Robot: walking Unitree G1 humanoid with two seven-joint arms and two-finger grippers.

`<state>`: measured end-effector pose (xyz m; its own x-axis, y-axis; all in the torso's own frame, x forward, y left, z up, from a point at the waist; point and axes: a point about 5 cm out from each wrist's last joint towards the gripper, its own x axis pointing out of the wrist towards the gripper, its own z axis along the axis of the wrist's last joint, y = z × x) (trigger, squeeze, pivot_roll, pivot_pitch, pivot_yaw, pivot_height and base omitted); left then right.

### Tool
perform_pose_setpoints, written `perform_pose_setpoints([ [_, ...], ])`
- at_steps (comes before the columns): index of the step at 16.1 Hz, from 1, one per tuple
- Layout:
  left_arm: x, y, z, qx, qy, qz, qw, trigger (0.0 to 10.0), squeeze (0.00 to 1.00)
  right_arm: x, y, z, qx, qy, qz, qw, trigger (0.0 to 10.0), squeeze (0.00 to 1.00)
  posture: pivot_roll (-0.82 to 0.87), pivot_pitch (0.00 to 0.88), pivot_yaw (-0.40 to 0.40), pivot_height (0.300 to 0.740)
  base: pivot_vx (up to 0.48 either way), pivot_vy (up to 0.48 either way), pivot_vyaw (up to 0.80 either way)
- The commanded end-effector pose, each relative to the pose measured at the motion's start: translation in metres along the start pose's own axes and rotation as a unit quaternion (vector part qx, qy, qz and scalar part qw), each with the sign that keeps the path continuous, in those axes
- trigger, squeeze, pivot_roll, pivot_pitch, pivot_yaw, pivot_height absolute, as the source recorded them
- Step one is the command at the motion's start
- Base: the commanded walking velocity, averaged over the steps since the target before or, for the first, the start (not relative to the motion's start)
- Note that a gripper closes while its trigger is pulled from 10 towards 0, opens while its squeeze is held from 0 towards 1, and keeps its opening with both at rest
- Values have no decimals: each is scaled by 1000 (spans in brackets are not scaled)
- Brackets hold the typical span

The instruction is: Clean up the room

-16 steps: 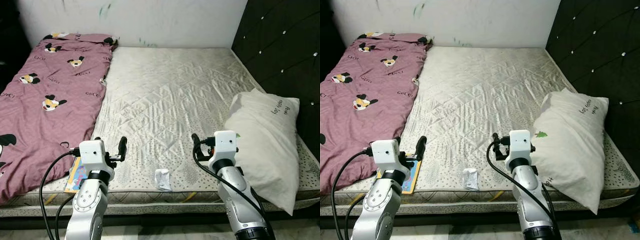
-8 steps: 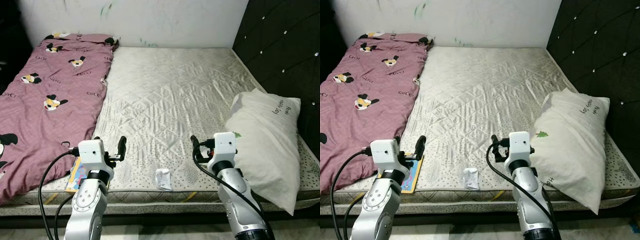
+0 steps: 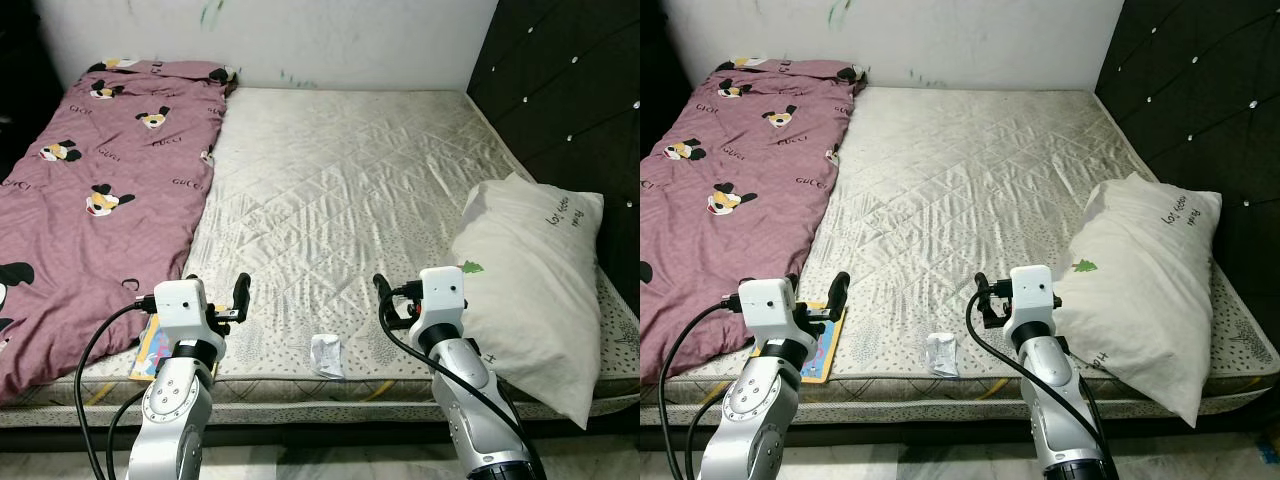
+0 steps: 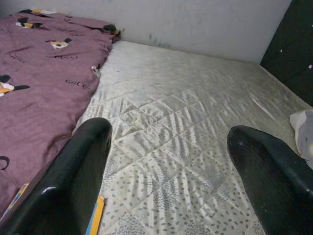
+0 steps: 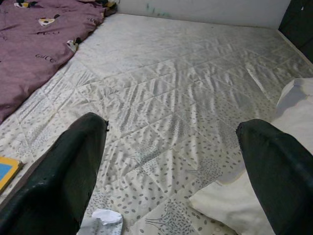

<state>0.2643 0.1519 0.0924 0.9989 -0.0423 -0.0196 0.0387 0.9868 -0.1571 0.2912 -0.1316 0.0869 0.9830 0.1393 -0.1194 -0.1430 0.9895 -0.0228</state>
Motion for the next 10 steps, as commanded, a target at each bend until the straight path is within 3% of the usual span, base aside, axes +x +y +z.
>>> perform_pose_setpoints([
  [1,2,1,0,2,4,6,1000,10000,0,-1,1,2,-1,-1,7,1000,10000,0,-2,84,-36,740,0,0,0],
  [7,4,1,1,5,1,10,1000,10000,0,2,5,5,2,-4,16,1000,10000,0,-3,82,-38,740,0,0,0],
  [10,4,0,1,5,1,10,1000,10000,0,2,7,7,2,-4,20,1000,10000,0,-5,83,-40,704,0,0,0],
])
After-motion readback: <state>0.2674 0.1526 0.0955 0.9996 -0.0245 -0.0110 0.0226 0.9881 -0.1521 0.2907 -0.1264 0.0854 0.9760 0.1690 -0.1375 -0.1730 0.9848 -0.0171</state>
